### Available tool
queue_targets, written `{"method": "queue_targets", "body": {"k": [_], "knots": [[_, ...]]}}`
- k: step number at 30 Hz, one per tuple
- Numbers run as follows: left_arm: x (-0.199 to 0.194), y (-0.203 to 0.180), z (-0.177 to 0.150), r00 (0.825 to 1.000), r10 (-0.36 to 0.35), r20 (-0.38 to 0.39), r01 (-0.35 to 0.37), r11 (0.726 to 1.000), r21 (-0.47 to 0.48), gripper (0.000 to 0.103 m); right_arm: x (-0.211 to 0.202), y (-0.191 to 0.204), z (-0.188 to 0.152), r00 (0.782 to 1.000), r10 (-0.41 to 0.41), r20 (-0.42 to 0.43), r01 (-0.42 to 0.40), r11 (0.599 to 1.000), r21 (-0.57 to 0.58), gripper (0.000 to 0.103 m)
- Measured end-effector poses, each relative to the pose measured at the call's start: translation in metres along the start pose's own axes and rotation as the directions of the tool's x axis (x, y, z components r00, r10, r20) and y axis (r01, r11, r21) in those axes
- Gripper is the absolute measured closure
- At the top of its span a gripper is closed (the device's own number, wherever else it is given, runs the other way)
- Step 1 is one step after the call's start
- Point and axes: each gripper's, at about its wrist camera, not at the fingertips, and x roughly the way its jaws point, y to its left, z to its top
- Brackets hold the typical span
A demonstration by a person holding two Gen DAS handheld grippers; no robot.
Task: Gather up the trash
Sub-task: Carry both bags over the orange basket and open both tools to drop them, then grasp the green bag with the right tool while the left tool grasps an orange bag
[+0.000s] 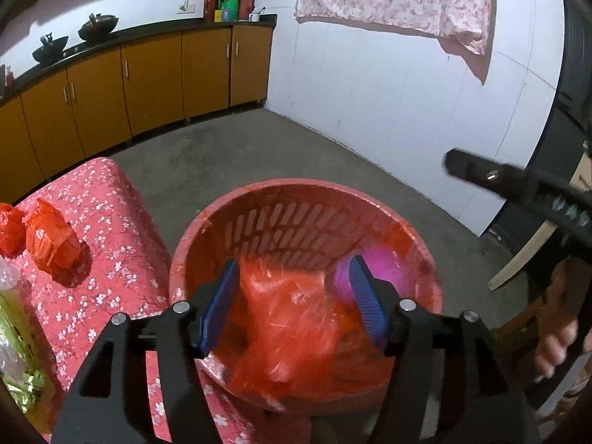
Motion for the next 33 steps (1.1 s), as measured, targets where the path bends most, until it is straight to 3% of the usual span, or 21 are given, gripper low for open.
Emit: {"method": "queue_targets", "body": {"k": [4, 8, 10, 12, 16, 22, 24, 28, 33], "knots": [[-0.014, 0.020, 0.000, 1.000, 0.020, 0.022, -0.019, 0.998, -0.055, 0.040, -0.019, 0.002, -0.003, 0.997, -0.059, 0.046, 0.061, 0.998, -0.031, 0.049], [-0.046, 0.040, 0.001, 0.992, 0.094, 0.088, -0.087, 0.993, -0.077, 0.029, -0.037, 0.010, -0.008, 0.990, -0.104, 0.090, 0.112, 0.990, -0.088, 0.036], [-0.072, 0.051, -0.001, 0.980, 0.146, 0.134, -0.135, 0.987, -0.090, 0.022, -0.045, 0.020, -0.012, 0.989, -0.102, 0.107, 0.113, 0.988, -0.106, 0.030], [-0.096, 0.063, -0.007, 0.967, 0.196, 0.165, -0.179, 0.978, -0.112, 0.021, -0.051, 0.031, -0.015, 0.986, -0.105, 0.127, 0.121, 0.985, -0.120, 0.016], [-0.143, 0.087, -0.032, 0.930, 0.301, 0.210, -0.270, 0.949, -0.162, 0.012, -0.058, 0.067, -0.023, 0.989, -0.064, 0.134, 0.085, 0.985, -0.151, 0.012], [-0.198, 0.137, -0.077, 0.847, 0.491, 0.204, -0.438, 0.862, -0.256, 0.006, -0.052, 0.144, -0.049, 0.993, 0.056, 0.100, -0.031, 0.971, -0.239, 0.010], [-0.213, 0.163, -0.094, 0.817, 0.551, 0.172, -0.489, 0.818, -0.302, 0.006, -0.047, 0.170, -0.058, 0.993, 0.089, 0.072, -0.068, 0.964, -0.258, 0.010], [-0.228, 0.211, -0.119, 0.773, 0.627, 0.096, -0.552, 0.739, -0.387, 0.006, -0.030, 0.221, -0.082, 0.988, 0.156, 0.012, -0.146, 0.949, -0.281, 0.010], [-0.235, 0.252, -0.150, 0.738, 0.675, 0.026, -0.599, 0.671, -0.436, 0.006, -0.002, 0.276, -0.109, 0.980, 0.189, -0.067, -0.201, 0.927, -0.317, 0.013]]}}
